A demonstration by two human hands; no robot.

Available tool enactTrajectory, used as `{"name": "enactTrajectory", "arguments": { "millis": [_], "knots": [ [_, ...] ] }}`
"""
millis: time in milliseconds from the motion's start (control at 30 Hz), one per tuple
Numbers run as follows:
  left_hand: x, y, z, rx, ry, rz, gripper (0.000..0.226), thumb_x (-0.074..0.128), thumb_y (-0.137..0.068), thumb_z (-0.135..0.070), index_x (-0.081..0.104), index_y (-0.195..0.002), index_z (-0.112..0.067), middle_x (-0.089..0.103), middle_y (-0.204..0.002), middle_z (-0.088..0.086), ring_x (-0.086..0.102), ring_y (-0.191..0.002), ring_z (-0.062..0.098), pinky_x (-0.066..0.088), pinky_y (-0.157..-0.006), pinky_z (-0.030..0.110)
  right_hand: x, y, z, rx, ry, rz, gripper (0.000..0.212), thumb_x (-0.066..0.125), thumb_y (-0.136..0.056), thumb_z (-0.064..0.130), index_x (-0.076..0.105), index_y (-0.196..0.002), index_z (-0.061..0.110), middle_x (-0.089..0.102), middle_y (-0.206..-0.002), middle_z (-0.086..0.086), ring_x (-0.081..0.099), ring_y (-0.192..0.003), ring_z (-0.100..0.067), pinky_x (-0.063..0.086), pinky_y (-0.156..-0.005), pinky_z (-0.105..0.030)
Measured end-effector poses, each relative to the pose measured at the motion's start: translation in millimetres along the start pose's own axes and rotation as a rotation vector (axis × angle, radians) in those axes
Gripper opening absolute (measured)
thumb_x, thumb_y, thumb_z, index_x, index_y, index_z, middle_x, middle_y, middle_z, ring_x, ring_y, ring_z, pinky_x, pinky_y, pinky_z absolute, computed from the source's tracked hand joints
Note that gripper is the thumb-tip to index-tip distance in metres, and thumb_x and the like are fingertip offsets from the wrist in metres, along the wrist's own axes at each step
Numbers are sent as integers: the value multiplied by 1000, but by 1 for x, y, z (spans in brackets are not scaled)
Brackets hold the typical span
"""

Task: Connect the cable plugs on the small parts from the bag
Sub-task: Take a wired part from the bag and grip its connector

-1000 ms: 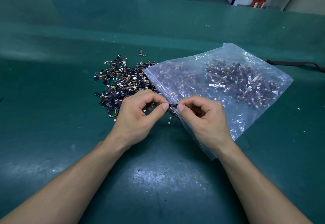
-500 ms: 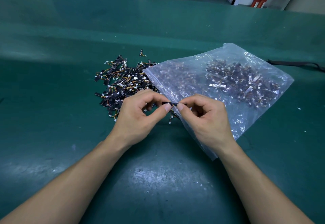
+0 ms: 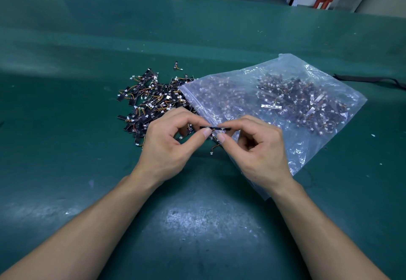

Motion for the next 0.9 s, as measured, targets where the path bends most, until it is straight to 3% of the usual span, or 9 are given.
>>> {"name": "enactTrajectory", "arguments": {
  "millis": [400,733,900],
  "knots": [
    [-2,1,-1,63,-30,11,12,76,-83,-11,72,-93,-16,65,-84,-3,53,-74,2,35,-68,14,-1,-1,-1,-64,33,-19,4,77,-86,10,79,-88,13,65,-74,4,46,-49,-12,34,-55,-14],
    [-1,1,2,63,-21,25,8,74,-86,-11,72,-86,-18,67,-81,0,58,-74,20,43,-63,29,-1,1,-2,-74,21,-3,8,77,-84,8,77,-85,16,63,-74,10,43,-46,-15,32,-49,-18],
    [-1,1,2,42,-20,35,4,76,-82,-10,73,-85,-11,67,-81,1,59,-74,20,42,-65,26,-1,0,-1,-82,54,-5,6,78,-85,9,78,-84,14,61,-72,13,43,-50,-10,32,-54,-12]
  ]
}}
Point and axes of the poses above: each hand's wrist, its own y-axis away from the middle knuckle, its own x-axis out of the palm, z = x × y, the point moved 1 cm from there along -y, towards the middle knuckle
